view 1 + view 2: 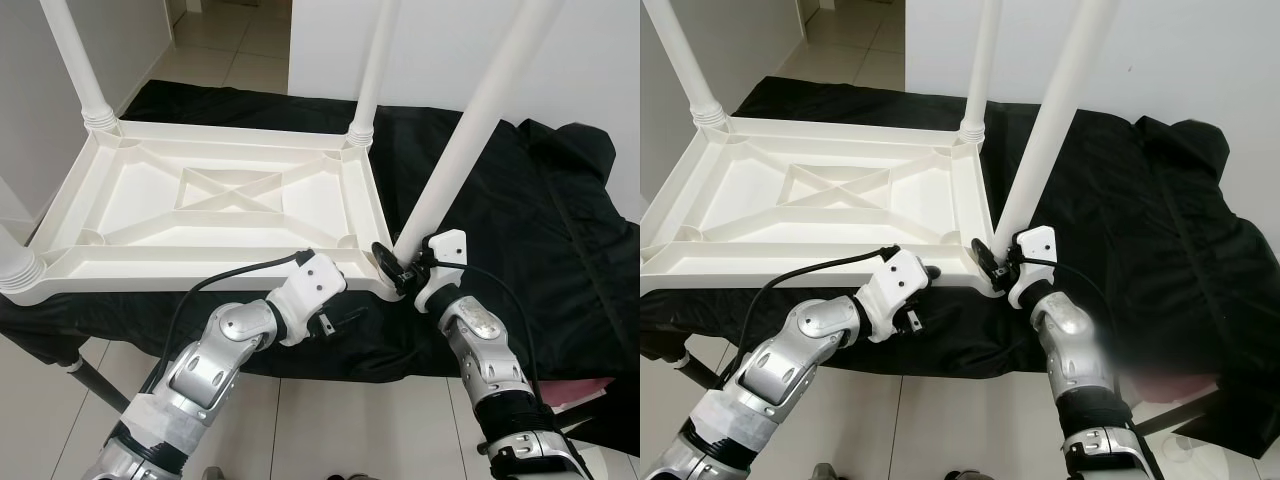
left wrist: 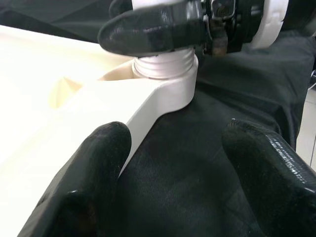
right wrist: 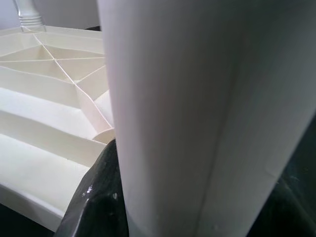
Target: Building children table
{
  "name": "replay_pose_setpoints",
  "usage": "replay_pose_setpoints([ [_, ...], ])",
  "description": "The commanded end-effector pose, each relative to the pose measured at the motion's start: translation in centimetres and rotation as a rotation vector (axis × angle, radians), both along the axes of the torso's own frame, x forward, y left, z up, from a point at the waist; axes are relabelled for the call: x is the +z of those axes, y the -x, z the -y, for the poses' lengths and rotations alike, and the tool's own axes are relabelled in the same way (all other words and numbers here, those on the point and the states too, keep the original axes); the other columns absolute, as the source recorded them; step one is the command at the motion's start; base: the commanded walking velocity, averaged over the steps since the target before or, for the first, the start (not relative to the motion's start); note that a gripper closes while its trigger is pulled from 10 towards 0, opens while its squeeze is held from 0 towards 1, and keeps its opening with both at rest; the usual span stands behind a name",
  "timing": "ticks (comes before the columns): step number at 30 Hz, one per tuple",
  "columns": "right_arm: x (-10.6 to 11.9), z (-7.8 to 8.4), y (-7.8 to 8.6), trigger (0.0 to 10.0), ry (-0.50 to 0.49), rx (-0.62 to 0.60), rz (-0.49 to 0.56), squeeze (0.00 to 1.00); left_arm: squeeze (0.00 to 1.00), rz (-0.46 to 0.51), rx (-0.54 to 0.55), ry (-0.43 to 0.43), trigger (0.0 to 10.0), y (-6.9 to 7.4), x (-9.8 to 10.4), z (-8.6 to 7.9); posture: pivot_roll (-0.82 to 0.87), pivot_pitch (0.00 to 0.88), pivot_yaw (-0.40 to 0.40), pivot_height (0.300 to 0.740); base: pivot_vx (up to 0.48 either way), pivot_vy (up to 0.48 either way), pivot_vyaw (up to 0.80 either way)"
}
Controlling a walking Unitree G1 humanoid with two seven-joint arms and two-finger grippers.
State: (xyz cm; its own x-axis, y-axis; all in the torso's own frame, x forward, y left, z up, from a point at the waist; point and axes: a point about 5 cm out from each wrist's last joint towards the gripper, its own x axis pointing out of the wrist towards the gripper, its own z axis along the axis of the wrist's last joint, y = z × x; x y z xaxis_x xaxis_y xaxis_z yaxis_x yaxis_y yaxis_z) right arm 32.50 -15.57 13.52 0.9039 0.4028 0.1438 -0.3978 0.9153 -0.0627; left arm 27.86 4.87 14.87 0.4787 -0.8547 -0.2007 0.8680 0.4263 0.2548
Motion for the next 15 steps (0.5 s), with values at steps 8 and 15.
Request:
replay_pose_setpoints([
  [8,0.01,0.22,0.66,10.0,-0.061,-0.137,0.010,0.00,0.00,-0.063,-0.070,0.073,10.0,1.22,0.58,0.95,0.01,0.091,-0.072,0.740,0.000,0.000,0.00],
  [15,-0.24,0.18,1.05,10.0,-0.075,-0.265,-0.006,0.00,0.00,-0.031,-0.028,0.049,10.0,0.53,0.19,0.55,0.01,0.092,-0.075,0.740,0.000,0.000,0.00],
])
